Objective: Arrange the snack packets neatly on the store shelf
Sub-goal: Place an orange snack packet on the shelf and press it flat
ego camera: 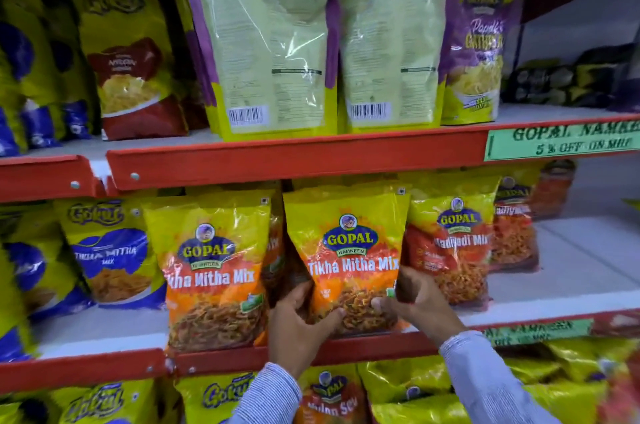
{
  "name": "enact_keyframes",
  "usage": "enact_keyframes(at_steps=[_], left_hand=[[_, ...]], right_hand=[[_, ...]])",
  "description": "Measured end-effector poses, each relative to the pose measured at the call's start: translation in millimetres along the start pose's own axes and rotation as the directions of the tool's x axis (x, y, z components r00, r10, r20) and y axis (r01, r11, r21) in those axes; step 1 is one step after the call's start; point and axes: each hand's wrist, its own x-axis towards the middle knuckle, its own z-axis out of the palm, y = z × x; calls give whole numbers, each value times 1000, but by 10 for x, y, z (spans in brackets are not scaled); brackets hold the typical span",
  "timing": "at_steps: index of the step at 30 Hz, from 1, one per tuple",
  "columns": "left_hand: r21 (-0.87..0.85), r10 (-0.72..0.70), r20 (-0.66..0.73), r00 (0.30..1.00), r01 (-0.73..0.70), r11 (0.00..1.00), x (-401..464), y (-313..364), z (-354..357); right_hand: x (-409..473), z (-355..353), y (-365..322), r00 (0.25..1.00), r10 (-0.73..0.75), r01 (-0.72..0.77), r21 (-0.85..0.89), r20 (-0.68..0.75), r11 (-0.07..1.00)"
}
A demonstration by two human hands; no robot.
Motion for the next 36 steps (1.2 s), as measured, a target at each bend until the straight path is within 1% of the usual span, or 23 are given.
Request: enact_keyframes(at_steps=[2,3,4,5,6,7,8,9,10,11,12,14,15,17,19,21,23,24,26,27,29,31,36], left_hand=[[144,83,-60,995,-74,987,-49,124,-16],[226,166,-102,981,-139,964,-74,206,-32],[294,272,-137,952,-223,930,-78,309,-52],[360,396,-154,905,-322,876,-58,429,-63],[434,528,-155,835,-423,795,-8,547,-62],[510,646,-129,753,-508,694,76,637,-51],[576,725,-95,682,-556,599,181,736,-37],[634,772,-67,632,-571,522,307,816,-27],[689,798,-48,600,-559,462,427,898,-19],[734,806,-31,591,-535,420,536,973,-15],[768,798,-9,603,-506,392,619,1040,-18],[820,744,46,667,-451,354,723,1148,-33],[843,717,69,693,-425,330,765,1175,-43],[886,696,92,712,-378,270,808,1204,-55],[910,704,98,703,-349,222,845,1217,-43],[925,725,102,681,-333,182,883,1222,-22],[925,731,114,672,-341,169,915,1219,-11],[915,731,117,673,-359,184,918,1221,-7],[895,731,115,672,-390,217,879,1210,-12],[888,739,119,663,-405,220,845,1192,-31],[866,771,149,619,-459,201,749,1134,-94],[859,784,167,598,-478,183,600,1046,-203],[872,728,253,637,-476,113,94,594,-572]], right_hand=[[-43,11,-35,996,-42,39,-49,-77,998],[-76,25,-96,981,-100,80,-124,-164,989],[-97,31,-179,937,-199,133,-236,-286,963],[-101,37,-294,853,-336,185,-372,-398,910],[-71,41,-419,745,-490,232,-513,-453,826],[-11,42,-565,652,-614,263,-627,-445,734],[87,45,-683,602,-695,278,-713,-392,643],[201,45,-785,590,-740,278,-779,-323,562],[327,33,-856,598,-758,252,-836,-262,488],[437,29,-913,619,-754,202,-883,-220,424],[530,28,-954,645,-738,141,-917,-200,372],[656,34,-1022,690,-698,36,-953,-194,300],[698,40,-1044,704,-685,17,-961,-186,278],[748,50,-1069,725,-674,7,-976,-145,218],[788,46,-1081,739,-667,3,-989,-96,146],[831,35,-1096,749,-658,-7,-995,-74,103],[870,37,-1088,736,-672,-18,-995,-82,102],[880,44,-1065,717,-692,-7,-993,-89,120],[836,67,-983,664,-740,48,-982,-107,184],[786,91,-940,652,-749,72,-974,-116,213],[639,150,-872,668,-735,101,-964,-117,245],[479,235,-811,689,-719,140,-957,-90,254],[47,574,-529,723,-690,190,-950,-37,249]])
